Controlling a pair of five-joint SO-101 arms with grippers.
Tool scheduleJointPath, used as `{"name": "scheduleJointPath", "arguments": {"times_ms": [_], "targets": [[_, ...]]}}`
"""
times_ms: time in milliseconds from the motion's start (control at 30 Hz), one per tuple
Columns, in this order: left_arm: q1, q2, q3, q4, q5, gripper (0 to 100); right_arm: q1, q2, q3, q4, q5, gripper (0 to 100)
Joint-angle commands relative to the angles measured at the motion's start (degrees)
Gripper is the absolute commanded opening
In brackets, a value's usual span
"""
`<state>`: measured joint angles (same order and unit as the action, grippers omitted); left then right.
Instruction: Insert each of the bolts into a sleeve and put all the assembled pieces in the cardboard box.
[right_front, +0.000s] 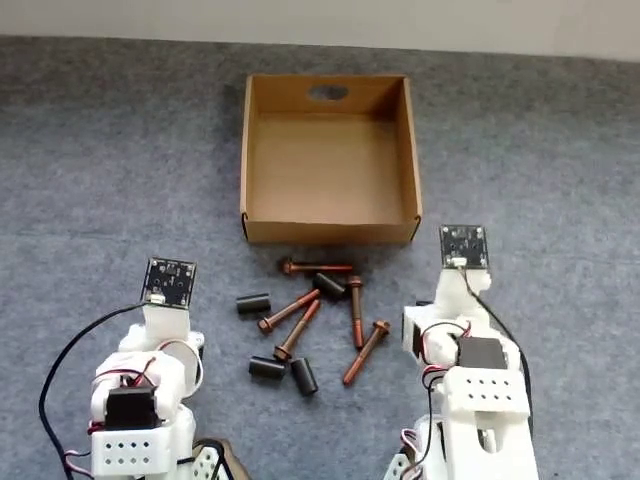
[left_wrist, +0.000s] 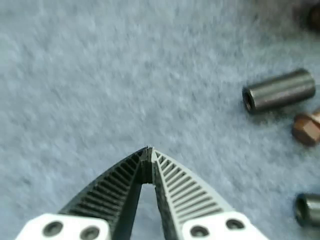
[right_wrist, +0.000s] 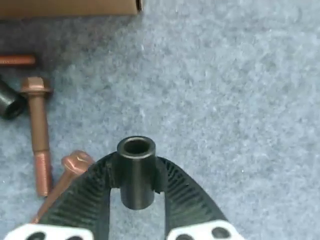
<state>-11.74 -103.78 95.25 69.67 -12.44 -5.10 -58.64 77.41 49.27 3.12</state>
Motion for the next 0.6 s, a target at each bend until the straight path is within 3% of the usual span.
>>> {"name": "scheduleJointPath", "arguments": {"times_ms": [0,100,267,433,567], "targets": [[-3.9,-0.5,-6.2,-9.1,-11.9,1,-0.6,-0.9,0.8,-0.8,-0.6,0.6],[-4.0,-0.5,-9.0,-14.6,-15.2,1,-0.4,-0.9,1.3,-0.8,-0.6,0.6],[-4.4,-0.3,-18.9,-17.1,-8.8,4,-0.3,-0.9,1.2,-0.8,-0.6,0.6],[-4.4,4.2,-37.0,-15.6,-6.2,12,-0.3,-0.9,1.4,-0.8,-0.7,0.6],[-4.1,21.7,-52.0,-8.8,-6.2,12,2.2,-0.9,1.0,-0.8,-0.7,0.6]]}}
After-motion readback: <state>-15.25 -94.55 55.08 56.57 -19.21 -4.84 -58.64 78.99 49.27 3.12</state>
